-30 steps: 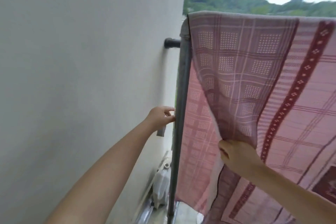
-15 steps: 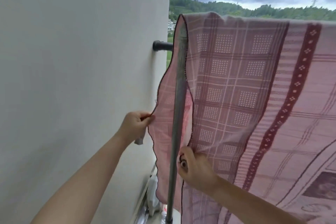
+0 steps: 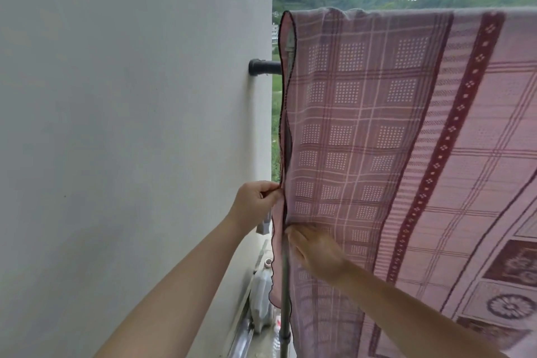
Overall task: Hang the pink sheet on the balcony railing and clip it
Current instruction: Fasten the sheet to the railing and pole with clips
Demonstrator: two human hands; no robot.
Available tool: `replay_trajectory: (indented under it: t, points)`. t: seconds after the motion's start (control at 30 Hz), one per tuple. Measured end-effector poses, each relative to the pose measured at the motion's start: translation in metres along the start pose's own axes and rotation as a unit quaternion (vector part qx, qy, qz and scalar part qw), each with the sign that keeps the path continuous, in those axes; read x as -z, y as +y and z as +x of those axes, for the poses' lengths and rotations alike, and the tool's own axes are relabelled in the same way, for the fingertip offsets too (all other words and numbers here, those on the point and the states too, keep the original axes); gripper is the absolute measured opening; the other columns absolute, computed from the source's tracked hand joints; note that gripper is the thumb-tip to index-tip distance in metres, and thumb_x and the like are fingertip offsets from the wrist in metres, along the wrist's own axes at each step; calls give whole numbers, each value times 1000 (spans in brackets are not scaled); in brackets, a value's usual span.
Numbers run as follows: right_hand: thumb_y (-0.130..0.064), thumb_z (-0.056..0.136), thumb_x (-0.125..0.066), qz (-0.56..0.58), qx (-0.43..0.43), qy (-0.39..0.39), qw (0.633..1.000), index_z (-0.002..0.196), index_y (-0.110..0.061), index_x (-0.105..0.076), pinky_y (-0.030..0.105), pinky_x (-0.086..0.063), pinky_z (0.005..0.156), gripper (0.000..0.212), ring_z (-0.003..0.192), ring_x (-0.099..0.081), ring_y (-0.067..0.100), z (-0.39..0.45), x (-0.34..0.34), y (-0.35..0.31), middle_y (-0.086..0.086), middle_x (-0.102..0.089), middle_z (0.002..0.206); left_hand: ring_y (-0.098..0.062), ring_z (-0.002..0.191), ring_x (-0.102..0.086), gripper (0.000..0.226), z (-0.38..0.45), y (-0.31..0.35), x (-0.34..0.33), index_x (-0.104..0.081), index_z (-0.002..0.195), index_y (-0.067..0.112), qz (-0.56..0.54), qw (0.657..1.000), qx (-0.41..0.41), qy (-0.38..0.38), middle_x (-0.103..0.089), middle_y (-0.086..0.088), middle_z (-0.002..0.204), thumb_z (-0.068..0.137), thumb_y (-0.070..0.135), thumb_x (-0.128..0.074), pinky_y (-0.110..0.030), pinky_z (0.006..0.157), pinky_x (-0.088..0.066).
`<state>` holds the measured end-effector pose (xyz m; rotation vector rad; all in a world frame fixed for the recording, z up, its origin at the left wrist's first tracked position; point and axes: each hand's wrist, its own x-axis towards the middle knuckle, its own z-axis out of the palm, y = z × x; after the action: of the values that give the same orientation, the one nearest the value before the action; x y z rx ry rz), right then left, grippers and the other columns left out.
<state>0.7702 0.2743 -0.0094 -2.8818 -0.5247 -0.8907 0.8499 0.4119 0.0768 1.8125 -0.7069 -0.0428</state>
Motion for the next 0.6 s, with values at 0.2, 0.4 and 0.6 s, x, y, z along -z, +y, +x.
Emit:
replay_trajectory:
  t: [0.2, 0.4, 0.6]
  points:
    - [-7, 47, -83, 8, 40, -62, 997, 95, -14, -57, 21, -56, 70, 55, 87, -69, 14, -8, 6, 13, 1, -71, 106, 9, 46, -51, 17, -2, 2, -1, -70, 92, 0, -11, 1000, 18, 13, -62, -1, 64, 80, 11, -67, -6, 54, -42]
    - [-4, 69, -60, 87, 24, -79, 993, 83, -14, -47, 26, -57, 56, 22, 68, -66, 18, -8, 19, 18, 7, -72, 90, -1, 47, -42, 9, -4, 9, -10, -70, 84, 0, 50, 997, 2, 55, -51, -5, 59, 82, 5, -62, -9, 51, -33]
    - [-15, 75, -32, 221, -6, -97, 970, 90, 4, -56, 17, -39, 69, 34, 74, -41, 11, 6, 86, 21, 12, -54, 81, -4, 47, -40, 17, -10, 9, -9, -58, 69, 6, 57, 995, 9, 87, -42, -1, 51, 86, 6, -56, -12, 51, -31]
